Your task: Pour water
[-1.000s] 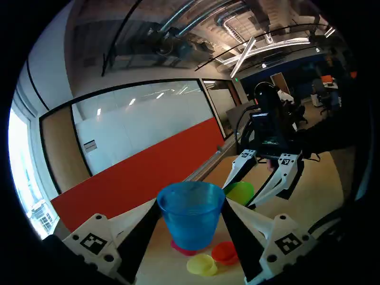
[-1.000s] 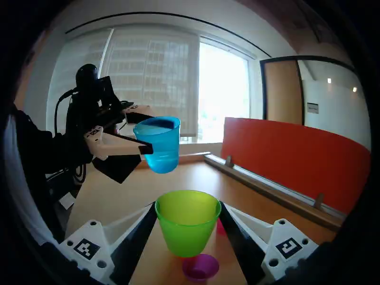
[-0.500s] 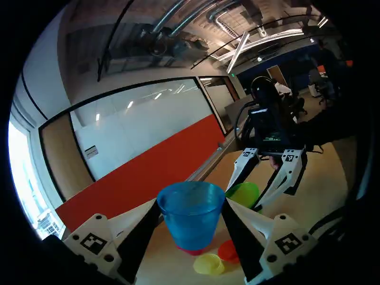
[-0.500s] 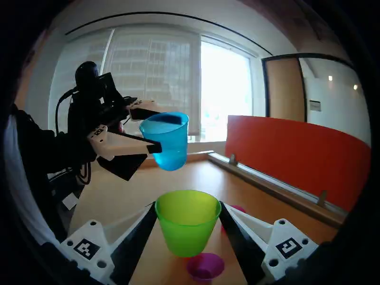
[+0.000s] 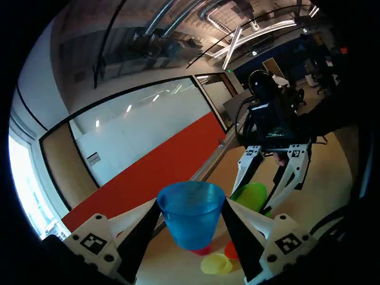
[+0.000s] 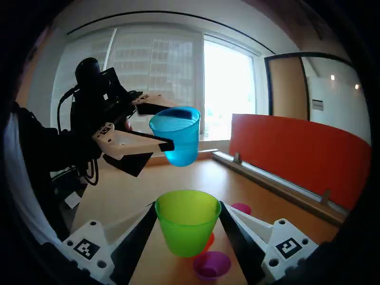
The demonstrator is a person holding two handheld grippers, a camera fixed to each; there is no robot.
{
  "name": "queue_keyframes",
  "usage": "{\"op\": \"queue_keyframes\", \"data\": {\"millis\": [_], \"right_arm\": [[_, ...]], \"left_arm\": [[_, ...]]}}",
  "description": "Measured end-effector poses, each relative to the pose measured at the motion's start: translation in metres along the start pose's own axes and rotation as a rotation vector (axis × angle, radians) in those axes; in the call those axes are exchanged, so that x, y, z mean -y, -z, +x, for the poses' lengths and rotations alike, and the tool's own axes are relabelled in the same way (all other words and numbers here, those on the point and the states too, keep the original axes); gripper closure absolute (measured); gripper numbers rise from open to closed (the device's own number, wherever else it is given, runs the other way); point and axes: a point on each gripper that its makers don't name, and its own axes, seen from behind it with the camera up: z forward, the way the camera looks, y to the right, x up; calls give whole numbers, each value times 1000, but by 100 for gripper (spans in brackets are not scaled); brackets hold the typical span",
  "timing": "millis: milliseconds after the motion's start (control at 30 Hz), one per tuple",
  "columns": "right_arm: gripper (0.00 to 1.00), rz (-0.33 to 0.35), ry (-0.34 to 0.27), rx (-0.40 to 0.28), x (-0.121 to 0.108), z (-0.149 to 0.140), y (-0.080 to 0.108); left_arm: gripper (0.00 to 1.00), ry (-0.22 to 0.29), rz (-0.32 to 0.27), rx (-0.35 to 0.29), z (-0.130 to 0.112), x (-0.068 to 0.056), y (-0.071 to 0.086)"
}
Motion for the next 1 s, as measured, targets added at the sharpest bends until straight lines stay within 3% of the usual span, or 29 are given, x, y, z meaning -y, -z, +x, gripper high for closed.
{"op": "queue_keyframes", "data": {"millis": [1000], "right_arm": [[6,32,-17,-16,14,-1,-4]], "left_arm": [[13,-158,21,10,8,-1,0]]}}
